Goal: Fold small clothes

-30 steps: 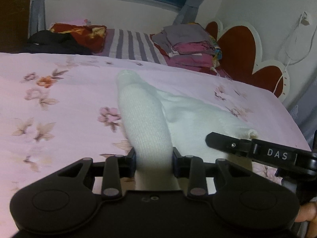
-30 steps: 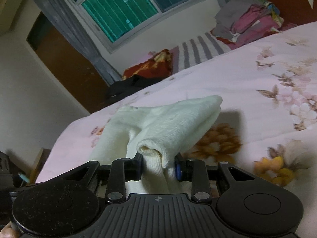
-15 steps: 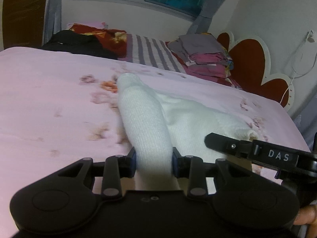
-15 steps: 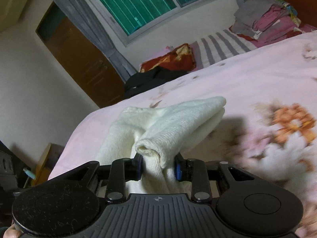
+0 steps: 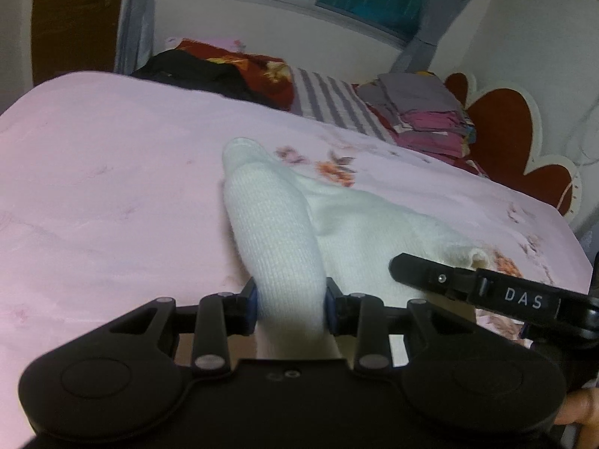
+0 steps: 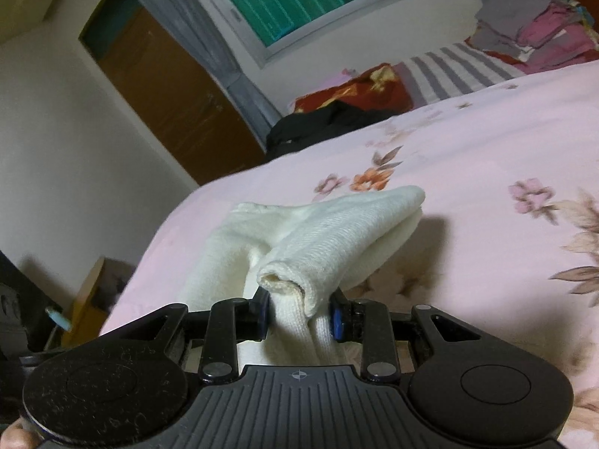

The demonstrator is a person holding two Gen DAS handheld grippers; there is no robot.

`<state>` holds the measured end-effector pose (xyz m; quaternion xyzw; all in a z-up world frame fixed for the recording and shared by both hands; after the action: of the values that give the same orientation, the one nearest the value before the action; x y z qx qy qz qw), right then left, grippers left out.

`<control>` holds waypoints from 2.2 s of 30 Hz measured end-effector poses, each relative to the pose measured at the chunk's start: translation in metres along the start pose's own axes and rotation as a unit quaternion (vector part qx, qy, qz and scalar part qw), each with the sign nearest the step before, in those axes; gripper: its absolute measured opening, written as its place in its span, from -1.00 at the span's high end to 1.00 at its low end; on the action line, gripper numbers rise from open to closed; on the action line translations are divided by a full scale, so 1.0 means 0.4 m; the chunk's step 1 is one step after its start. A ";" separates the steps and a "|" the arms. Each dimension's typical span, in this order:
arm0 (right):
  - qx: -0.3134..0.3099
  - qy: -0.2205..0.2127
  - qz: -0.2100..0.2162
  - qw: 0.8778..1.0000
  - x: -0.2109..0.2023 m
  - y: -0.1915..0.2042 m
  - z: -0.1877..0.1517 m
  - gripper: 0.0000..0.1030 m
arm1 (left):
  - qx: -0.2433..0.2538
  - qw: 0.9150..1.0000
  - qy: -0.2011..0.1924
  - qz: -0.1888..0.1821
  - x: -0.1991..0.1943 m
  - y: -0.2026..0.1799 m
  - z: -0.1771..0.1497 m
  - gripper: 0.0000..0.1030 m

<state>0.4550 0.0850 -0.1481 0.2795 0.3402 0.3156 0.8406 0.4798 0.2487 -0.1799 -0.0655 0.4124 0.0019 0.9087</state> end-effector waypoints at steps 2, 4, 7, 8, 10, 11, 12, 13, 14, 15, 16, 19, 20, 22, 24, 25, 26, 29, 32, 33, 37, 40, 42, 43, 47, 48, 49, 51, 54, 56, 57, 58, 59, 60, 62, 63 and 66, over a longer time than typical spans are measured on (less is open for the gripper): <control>-0.009 0.009 -0.003 1.000 0.043 0.001 -0.018 0.41 | -0.002 1.000 0.007 0.001 0.025 0.027 -0.014 0.38; -0.007 0.020 -0.007 1.000 0.081 -0.014 -0.038 0.41 | -0.003 1.000 0.021 0.003 0.057 0.052 -0.037 0.37; -0.001 0.035 -0.018 0.999 0.120 -0.046 -0.071 0.41 | -0.011 1.000 0.027 -0.003 0.089 0.079 -0.063 0.29; 0.001 0.037 -0.019 0.999 0.127 -0.056 -0.079 0.41 | -0.012 1.000 0.027 -0.007 0.092 0.082 -0.066 0.26; 0.005 0.040 -0.021 0.999 0.130 -0.074 -0.087 0.41 | -0.015 0.999 0.030 -0.013 0.096 0.083 -0.066 0.22; 0.008 0.042 -0.022 0.999 0.131 -0.084 -0.089 0.41 | -0.018 0.999 0.033 -0.016 0.097 0.085 -0.067 0.20; 0.013 0.042 -0.021 0.999 0.131 -0.091 -0.090 0.41 | -0.020 0.999 0.034 -0.017 0.100 0.086 -0.067 0.18; 0.021 0.043 -0.021 0.999 0.131 -0.102 -0.094 0.41 | -0.019 0.999 0.035 -0.015 0.100 0.084 -0.067 0.13; 0.029 0.043 -0.021 0.998 0.131 -0.108 -0.097 0.41 | -0.018 0.999 0.036 -0.014 0.103 0.082 -0.064 0.11; 0.035 0.043 -0.021 0.998 0.133 -0.110 -0.093 0.40 | -0.019 0.999 0.038 -0.014 0.103 0.095 -0.067 0.11; 0.038 0.041 -0.021 0.998 0.132 -0.110 -0.092 0.39 | -0.021 0.999 0.040 -0.012 0.100 0.100 -0.070 0.07; 0.030 0.044 -0.024 0.998 0.125 -0.096 -0.093 0.08 | -0.021 0.999 0.047 -0.010 0.084 0.115 -0.087 -0.04; 0.026 0.047 -0.025 0.998 0.119 -0.094 -0.096 -0.10 | -0.019 0.999 0.049 -0.009 0.077 0.117 -0.092 -0.05; 0.021 0.054 -0.021 0.998 0.105 -0.086 -0.108 -0.20 | -0.016 0.998 0.054 -0.010 0.067 0.124 -0.107 -0.05; 0.016 0.063 -0.021 0.998 0.093 -0.084 -0.127 -0.20 | -0.016 0.998 0.058 -0.012 0.052 0.131 -0.124 -0.05; 0.013 0.067 -0.021 0.997 0.087 -0.083 -0.136 -0.19 | -0.015 0.998 0.060 -0.014 0.044 0.134 -0.133 -0.05; 0.012 0.072 -0.019 0.997 0.081 -0.083 -0.147 -0.19 | -0.016 0.998 0.064 -0.016 0.036 0.137 -0.145 -0.05; 0.011 0.086 -0.015 0.996 0.059 -0.082 -0.178 -0.19 | -0.024 0.996 0.081 -0.027 0.020 0.142 -0.182 -0.02; 0.008 0.107 -0.013 0.994 0.041 -0.080 -0.221 -0.19 | -0.027 0.995 0.089 -0.038 0.006 0.143 -0.214 0.09; 0.006 0.113 -0.011 0.993 0.036 -0.078 -0.234 -0.18 | -0.033 0.995 0.090 -0.040 0.003 0.144 -0.222 0.12; 0.004 0.131 -0.013 0.991 0.019 -0.068 -0.269 0.48 | -0.051 0.993 0.095 -0.049 -0.011 0.136 -0.245 0.47; 0.028 0.148 -0.003 0.989 0.013 -0.063 -0.280 0.67 | -0.036 0.993 0.096 -0.053 -0.023 0.127 -0.243 0.64; 0.045 0.157 0.010 0.987 0.003 -0.053 -0.280 0.70 | -0.038 0.991 0.102 -0.074 -0.042 0.127 -0.227 0.67; 0.062 0.158 0.024 0.985 -0.006 -0.045 -0.273 0.71 | -0.038 0.990 0.103 -0.083 -0.052 0.130 -0.219 0.67; 0.117 0.160 0.059 0.978 -0.036 -0.045 -0.254 0.71 | -0.043 0.986 0.124 -0.098 -0.047 0.161 -0.234 0.67; 0.126 0.165 0.058 0.976 -0.037 -0.057 -0.259 0.71 | -0.035 0.988 0.127 -0.078 -0.027 0.172 -0.253 0.66; 0.129 0.173 0.039 0.976 -0.033 -0.080 -0.271 0.71 | -0.032 0.989 0.127 -0.072 -0.011 0.176 -0.270 0.58; 0.102 0.180 -0.003 0.978 -0.020 -0.112 -0.298 0.71 | -0.008 0.993 0.106 -0.056 -0.019 0.162 -0.267 0.54; 0.045 0.171 -0.023 0.984 -0.027 -0.084 -0.297 0.70 | 0.046 0.996 0.073 -0.017 -0.046 0.145 -0.262 0.32; 0.005 0.174 -0.038 0.984 -0.036 -0.063 -0.296 0.69 | 0.061 0.996 0.061 -0.003 -0.064 0.143 -0.254 0.30; -0.008 0.174 -0.043 0.984 -0.040 -0.054 -0.292 0.69 | 0.059 0.997 0.054 0.003 -0.073 0.145 -0.247 0.32; -0.022 0.169 -0.051 0.984 -0.048 -0.045 -0.282 0.69 | 0.056 0.997 0.045 0.008 -0.084 0.148 -0.237 0.34; -0.032 0.162 -0.056 0.985 -0.055 -0.037 -0.278 0.69 | 0.053 0.998 0.032 0.013 -0.095 0.148 -0.222 0.34; -0.043 0.149 -0.057 0.986 -0.067 -0.027 -0.264 0.69 | 0.053 0.998 0.017 0.017 -0.104 0.146 -0.205 0.34; -0.056 0.113 -0.055 0.990 -0.083 -0.005 -0.219 0.69 | 0.058 0.998 -0.010 0.017 -0.115 0.130 -0.166 0.34; -0.063 0.098 -0.055 0.992 -0.078 0.006 -0.198 0.69 | 0.060 0.998 -0.017 0.014 -0.117 0.122 -0.147 0.34; -0.088 0.057 -0.071 0.992 -0.055 0.028 -0.127 0.69 | 0.068 0.997 -0.036 0.004 -0.092 0.078 -0.086 0.34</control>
<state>0.4008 0.0894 -0.1628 0.1610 0.3774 0.2998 0.8613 0.4282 0.2772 -0.1784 -0.0016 0.3792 -0.0205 0.9251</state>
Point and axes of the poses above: each gripper's, at about its wrist camera, not at the fingertips, and x roughly the way its jaws point, y to its left, z to its top, the point moved 10 cm from there along x, roughly the way its jaws point, and after that the axes turned 11 degrees about z, right-handed, at the moved point
